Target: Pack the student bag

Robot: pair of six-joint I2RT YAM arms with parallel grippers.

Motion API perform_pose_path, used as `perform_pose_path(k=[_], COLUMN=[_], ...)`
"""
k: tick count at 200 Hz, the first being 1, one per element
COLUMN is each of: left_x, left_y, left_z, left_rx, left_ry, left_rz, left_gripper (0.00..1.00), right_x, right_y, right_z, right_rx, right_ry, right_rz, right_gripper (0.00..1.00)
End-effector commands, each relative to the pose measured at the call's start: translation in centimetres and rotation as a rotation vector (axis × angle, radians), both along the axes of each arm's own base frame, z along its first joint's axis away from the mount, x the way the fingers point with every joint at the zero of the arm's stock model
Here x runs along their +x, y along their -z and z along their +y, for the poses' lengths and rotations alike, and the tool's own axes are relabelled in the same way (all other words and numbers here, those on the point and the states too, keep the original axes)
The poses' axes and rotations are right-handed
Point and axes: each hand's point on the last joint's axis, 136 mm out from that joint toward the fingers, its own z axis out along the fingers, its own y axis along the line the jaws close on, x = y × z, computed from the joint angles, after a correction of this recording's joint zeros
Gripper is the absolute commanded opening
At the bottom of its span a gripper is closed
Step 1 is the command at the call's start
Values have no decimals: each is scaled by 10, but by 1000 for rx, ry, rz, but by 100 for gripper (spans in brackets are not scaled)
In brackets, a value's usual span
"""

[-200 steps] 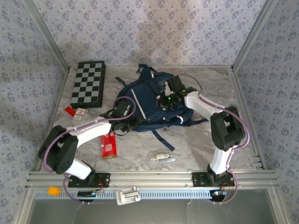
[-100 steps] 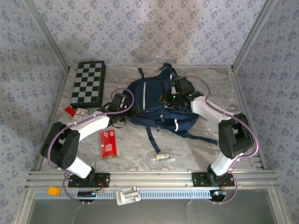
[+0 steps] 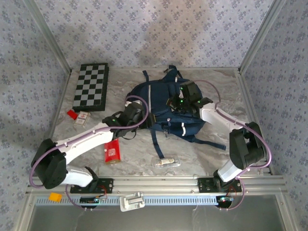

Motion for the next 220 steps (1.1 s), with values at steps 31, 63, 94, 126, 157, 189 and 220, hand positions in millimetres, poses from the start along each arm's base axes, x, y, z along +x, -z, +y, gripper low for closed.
perform_pose_path(k=[31, 63, 94, 126, 157, 189, 220], left_x=[1, 5, 2, 1, 11, 13, 14], left_y=[-8, -8, -3, 1, 15, 27, 30], left_z=[-34, -56, -75, -85, -77, -67, -58], left_rx=[80, 62, 100, 123, 218, 265, 286], left_ry=[6, 20, 22, 5, -84, -147, -171], left_rz=[-38, -73, -85, -103, -78, -65, -59], left_gripper=[82, 87, 92, 99, 100, 96, 85], right_x=[14, 15, 15, 18, 19, 23, 27], right_y=[-66, -69, -70, -70, -72, -72, -73], right_z=[0, 0, 0, 0, 0, -3, -5], right_rx=[127, 153, 160, 180, 200, 217, 231], right_ry=[70, 94, 107, 121, 127, 146, 157], right_rz=[-181, -180, -181, -180, -179, -176, -171], right_gripper=[0, 0, 0, 0, 0, 0, 0])
